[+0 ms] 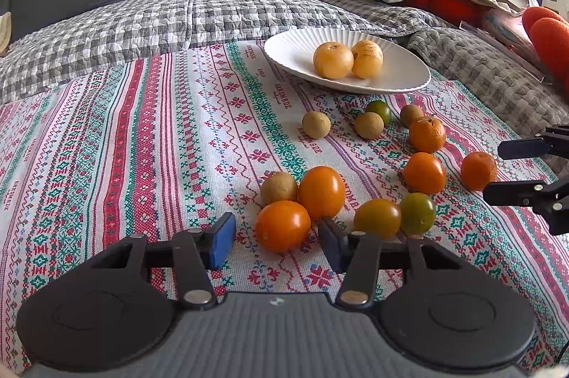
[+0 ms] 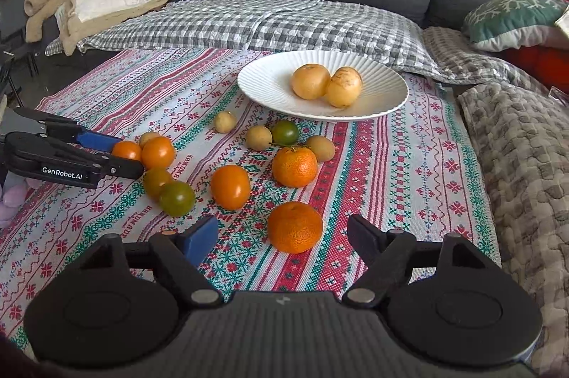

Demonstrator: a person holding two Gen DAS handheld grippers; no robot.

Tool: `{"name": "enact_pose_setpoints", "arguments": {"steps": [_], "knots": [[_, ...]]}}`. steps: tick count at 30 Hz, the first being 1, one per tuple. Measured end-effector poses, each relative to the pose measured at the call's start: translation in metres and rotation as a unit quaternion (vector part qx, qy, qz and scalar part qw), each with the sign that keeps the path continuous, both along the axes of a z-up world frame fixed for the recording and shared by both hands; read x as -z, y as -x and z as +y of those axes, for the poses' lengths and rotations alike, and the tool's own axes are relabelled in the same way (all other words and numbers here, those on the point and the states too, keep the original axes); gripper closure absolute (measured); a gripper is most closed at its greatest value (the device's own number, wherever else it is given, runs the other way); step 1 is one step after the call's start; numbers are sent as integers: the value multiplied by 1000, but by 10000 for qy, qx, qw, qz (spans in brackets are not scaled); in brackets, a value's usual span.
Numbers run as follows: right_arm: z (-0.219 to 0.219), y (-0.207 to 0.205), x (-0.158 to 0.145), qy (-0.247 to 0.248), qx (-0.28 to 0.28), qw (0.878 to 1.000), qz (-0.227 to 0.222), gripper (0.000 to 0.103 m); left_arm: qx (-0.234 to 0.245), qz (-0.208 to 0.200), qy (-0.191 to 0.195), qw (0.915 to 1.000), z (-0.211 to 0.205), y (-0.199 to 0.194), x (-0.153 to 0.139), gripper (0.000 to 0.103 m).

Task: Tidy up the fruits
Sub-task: 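Grasp an orange tomato with the left tool while the right tool grasps a mandarin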

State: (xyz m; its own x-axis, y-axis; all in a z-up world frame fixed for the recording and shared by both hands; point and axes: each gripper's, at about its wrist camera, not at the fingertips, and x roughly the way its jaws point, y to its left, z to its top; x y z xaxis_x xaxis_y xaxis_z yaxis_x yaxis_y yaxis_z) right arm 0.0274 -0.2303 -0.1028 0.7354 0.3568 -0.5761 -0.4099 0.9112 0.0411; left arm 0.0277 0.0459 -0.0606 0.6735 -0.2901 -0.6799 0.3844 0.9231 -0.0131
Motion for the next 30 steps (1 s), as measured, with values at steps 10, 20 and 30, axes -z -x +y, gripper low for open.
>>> {"name": "enact_pose_setpoints", "arguments": {"steps": [10,20,30], "knots": [[5,-6,3,34,-77,9999,144,51,76,30,-175,9998,-5,-3,-2,80],[0,-19,5,-66,61,9993,375,69,50,195,-249,9995,-8,-6,-4,81],[-2,-19,-4,-110,127,9993,323,70,80,236,-251,9994,-9,-4,-14,82]]}}
